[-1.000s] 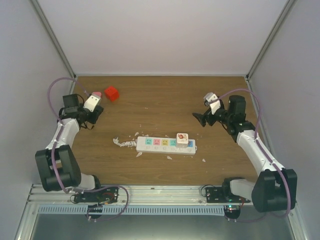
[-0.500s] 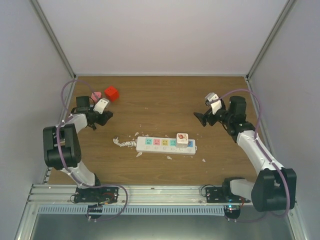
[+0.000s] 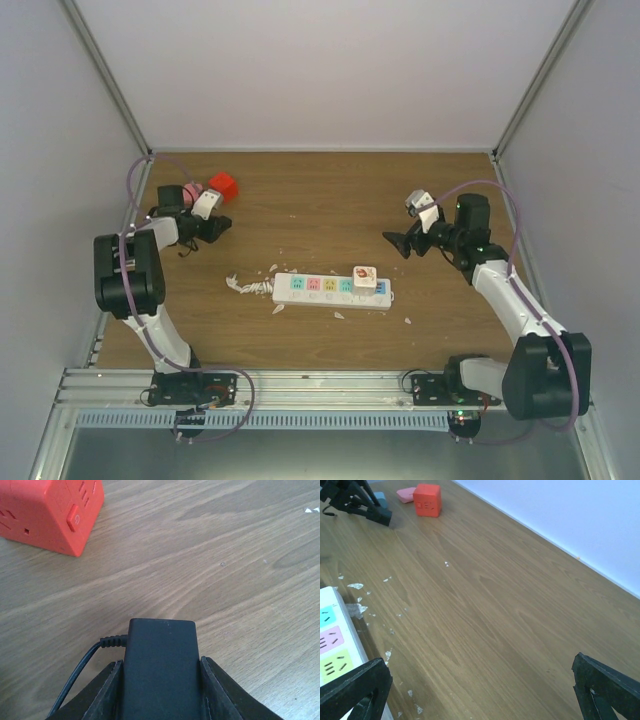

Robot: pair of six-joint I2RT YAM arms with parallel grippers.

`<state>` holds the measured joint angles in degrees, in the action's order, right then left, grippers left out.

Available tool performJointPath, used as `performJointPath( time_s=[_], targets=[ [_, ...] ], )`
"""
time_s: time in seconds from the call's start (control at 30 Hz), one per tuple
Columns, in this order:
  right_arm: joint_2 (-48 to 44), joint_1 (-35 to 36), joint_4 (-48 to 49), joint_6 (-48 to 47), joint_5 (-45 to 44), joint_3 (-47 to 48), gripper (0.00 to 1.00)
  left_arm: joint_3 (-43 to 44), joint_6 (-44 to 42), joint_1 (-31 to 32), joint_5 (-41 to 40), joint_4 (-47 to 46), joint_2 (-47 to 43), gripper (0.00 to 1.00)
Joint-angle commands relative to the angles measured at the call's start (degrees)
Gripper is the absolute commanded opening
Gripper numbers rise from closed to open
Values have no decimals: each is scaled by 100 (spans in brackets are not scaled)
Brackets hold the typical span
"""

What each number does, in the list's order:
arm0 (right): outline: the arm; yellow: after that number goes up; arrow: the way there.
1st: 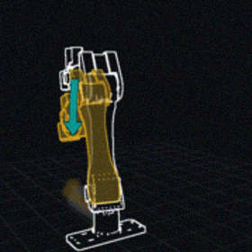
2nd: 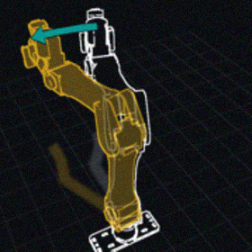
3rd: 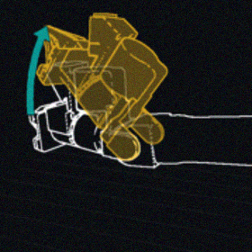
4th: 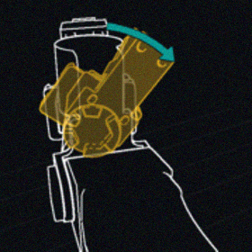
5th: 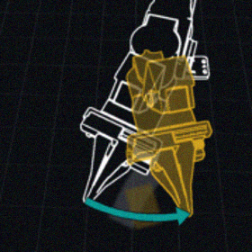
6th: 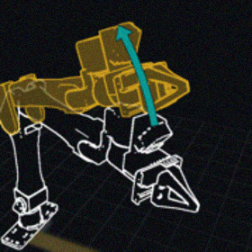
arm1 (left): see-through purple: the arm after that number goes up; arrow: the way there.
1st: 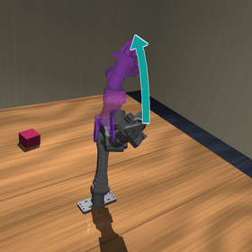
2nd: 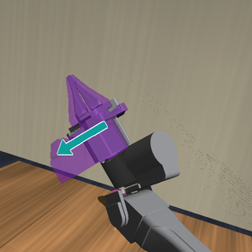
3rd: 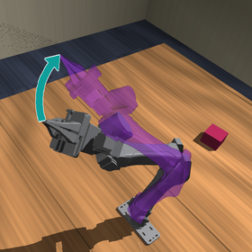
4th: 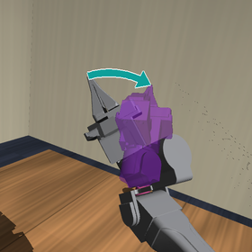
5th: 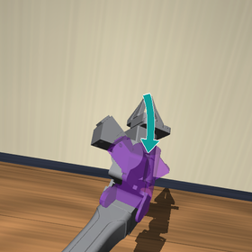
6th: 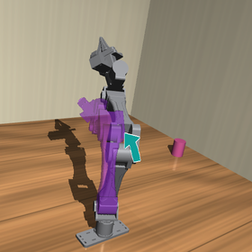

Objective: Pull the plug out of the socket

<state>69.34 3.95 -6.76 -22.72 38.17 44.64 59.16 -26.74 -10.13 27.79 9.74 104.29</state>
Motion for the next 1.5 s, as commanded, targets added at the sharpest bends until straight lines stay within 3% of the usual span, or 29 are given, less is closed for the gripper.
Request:
performJointPath(
  time_s=[0.0, 0.2, 0.47, 0.67, 1.03, 1.47],
  targets=[
    [-9, -18, 78, -81, 284, -143, 100, 298, 73, 46, 254, -3, 154, 39],
    [-5, -9, -83, -421, 704, -163, 100, 438, -78, 46, 339, 261, 187, 65],
    [337, -16, -954, -1469, 1208, 101, 100, 536, -225, 103, 658, 645, -356, 82],
    [431, -9, -1421, -2072, 1503, 134, 100, 575, -496, 489, 932, 1089, -840, 96],
    [481, -10, -2004, -3059, 1620, -79, 100, 422, -1263, 2090, 1790, 1575, -1490, 99],
    [689, 613, -2074, -3212, 1347, -129, 100, -264, -1595, 3622, 1136, 1390, -1202, 88]
  ],
)
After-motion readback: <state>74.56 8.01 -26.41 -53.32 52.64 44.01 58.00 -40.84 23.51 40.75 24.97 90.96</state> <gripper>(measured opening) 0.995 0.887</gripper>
